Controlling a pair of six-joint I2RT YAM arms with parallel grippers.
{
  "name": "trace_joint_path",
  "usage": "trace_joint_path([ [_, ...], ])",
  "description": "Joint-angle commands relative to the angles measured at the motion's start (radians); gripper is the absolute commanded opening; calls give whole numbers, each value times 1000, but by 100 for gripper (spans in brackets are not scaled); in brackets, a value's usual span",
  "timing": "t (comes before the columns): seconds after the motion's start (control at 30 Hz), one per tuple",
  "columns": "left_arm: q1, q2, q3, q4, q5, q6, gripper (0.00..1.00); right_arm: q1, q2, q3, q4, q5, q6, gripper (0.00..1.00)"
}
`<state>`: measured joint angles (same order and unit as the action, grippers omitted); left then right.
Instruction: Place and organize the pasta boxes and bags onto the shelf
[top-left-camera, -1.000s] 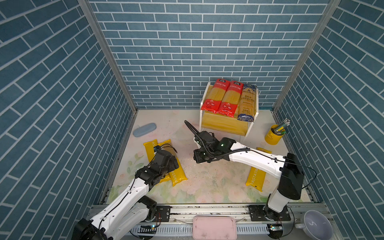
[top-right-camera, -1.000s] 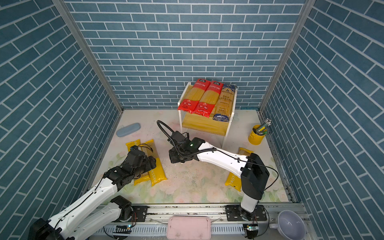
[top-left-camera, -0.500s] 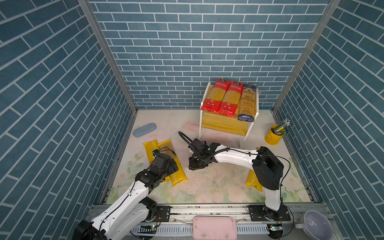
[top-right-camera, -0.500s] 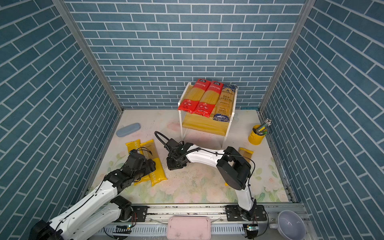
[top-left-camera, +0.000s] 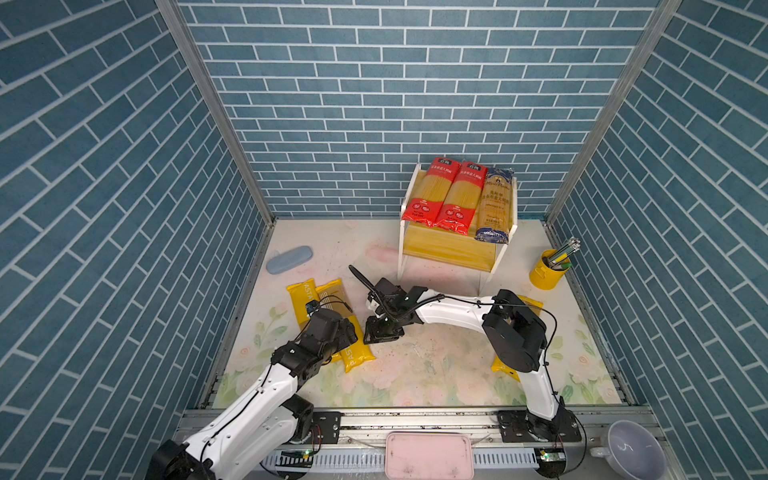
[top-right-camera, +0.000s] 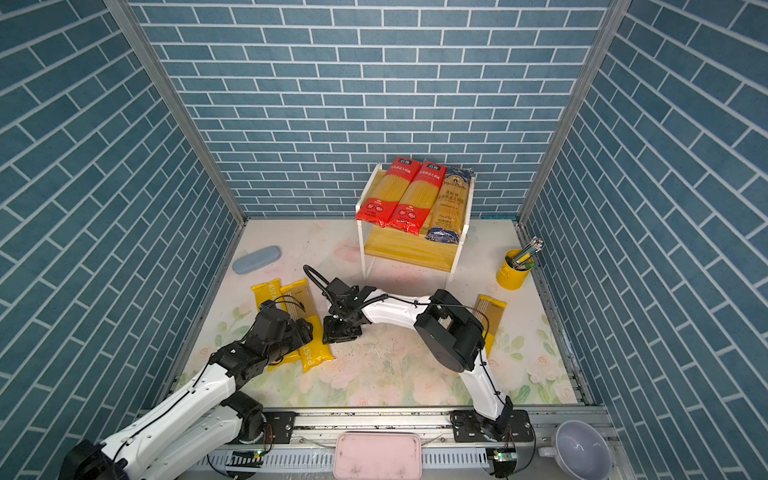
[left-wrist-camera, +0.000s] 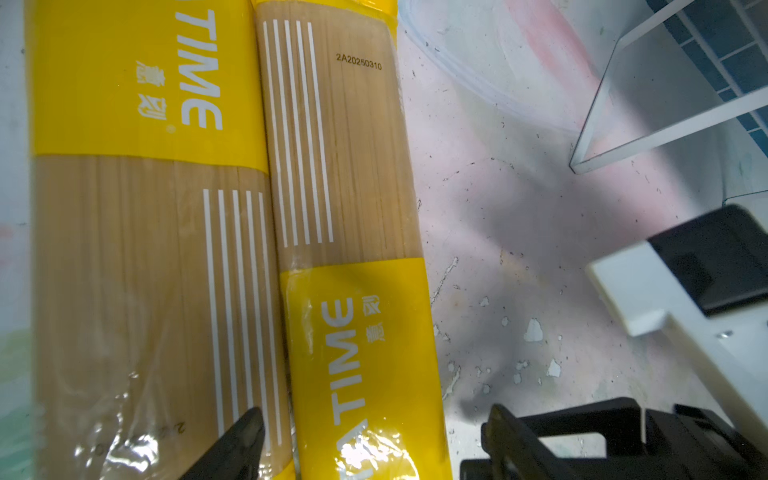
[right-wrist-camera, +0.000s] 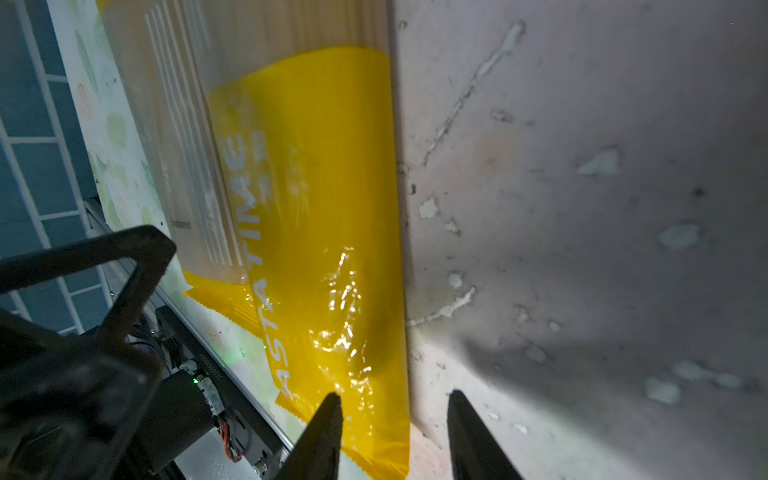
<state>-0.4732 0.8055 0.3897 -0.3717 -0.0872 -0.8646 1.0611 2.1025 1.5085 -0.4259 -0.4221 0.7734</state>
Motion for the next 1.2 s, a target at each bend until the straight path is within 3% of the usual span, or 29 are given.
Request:
trace_joint_path([
  [0.0,4,-17,-25,20,1,-13,85,-2,37,54,12,-56,36,43],
  [0.43,4,-40,-44,28,9,-17,85,0,83,80,37,-105,55,38],
  [0.7,3,-14,-51,62,28,-21,85,-3,54,51,46,-75,56,14],
  [0.93,-2,4,-37,85,39,-21,84,-27,-13,-47,95,-29,92,1],
  [1.17,-7,-17,-36,82,32,-20,84,-75,-151,-254,175,-8,151,0],
])
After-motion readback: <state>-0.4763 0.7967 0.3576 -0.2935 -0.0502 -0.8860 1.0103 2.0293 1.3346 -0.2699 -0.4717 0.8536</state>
